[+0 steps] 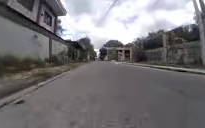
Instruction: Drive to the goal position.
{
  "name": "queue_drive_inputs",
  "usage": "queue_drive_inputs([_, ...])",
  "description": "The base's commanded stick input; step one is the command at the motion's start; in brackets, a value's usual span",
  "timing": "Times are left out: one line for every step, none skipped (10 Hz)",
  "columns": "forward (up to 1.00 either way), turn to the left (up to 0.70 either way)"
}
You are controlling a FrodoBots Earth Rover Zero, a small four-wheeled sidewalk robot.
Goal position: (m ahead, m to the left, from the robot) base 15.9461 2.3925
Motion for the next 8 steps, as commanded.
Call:
queue_drive_inputs([1.00, -0.25])
queue_drive_inputs([1.00, -0.17])
queue_drive_inputs([1.00, -0.14])
queue_drive_inputs([1.00, -0.13])
queue_drive_inputs([1.00, -0.13])
queue_drive_inputs([1.00, -0.12])
queue_drive_inputs([1.00, -0.12])
queue_drive_inputs([1.00, -0.11])
